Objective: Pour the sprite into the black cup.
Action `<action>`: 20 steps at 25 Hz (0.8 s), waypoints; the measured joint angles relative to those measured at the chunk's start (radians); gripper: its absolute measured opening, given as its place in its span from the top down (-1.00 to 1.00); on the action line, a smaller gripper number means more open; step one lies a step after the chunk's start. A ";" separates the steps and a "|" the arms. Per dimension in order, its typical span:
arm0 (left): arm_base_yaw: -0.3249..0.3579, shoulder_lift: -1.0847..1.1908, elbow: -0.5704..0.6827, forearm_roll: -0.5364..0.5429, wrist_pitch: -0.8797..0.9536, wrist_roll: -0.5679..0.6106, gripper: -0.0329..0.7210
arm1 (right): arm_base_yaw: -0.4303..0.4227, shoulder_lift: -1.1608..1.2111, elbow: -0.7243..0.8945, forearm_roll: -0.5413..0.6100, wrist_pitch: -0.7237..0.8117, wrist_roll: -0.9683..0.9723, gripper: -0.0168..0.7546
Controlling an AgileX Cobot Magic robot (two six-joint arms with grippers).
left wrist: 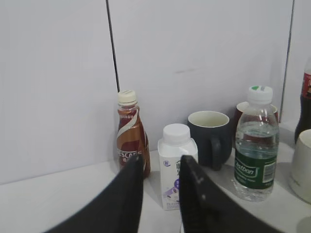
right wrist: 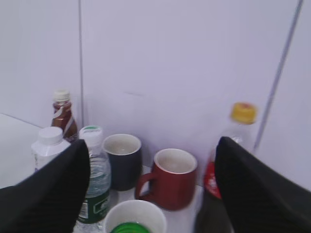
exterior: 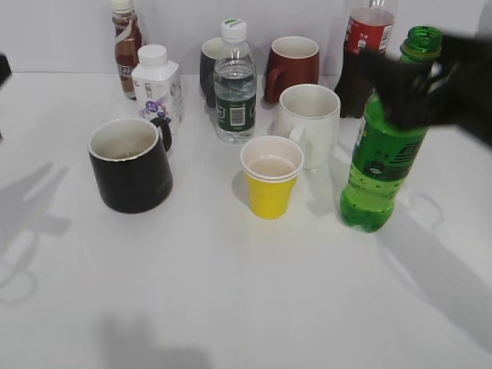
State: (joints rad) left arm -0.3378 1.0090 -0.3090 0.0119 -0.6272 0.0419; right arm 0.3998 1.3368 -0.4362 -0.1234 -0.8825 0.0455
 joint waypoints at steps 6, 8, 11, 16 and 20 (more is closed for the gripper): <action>0.000 -0.242 -0.269 0.000 0.643 0.000 0.35 | 0.000 -0.256 -0.172 -0.025 0.430 0.012 -0.60; 0.000 -0.306 -0.340 -0.003 0.810 0.000 0.35 | 0.000 -0.352 -0.219 -0.025 0.622 0.040 -0.60; 0.000 -0.400 -0.400 0.008 1.048 0.000 0.35 | 0.000 -0.488 -0.249 -0.025 0.842 0.056 -0.59; 0.003 -0.597 -0.413 0.034 1.375 -0.034 0.25 | 0.000 -0.740 -0.251 -0.019 1.175 0.055 -0.59; 0.011 -0.762 -0.415 0.088 1.613 -0.059 0.01 | 0.000 -0.918 -0.251 0.035 1.498 0.009 -0.59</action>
State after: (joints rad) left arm -0.3265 0.2474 -0.7242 0.0995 0.9858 -0.0171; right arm 0.3998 0.4192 -0.6874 -0.0879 0.6154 0.0549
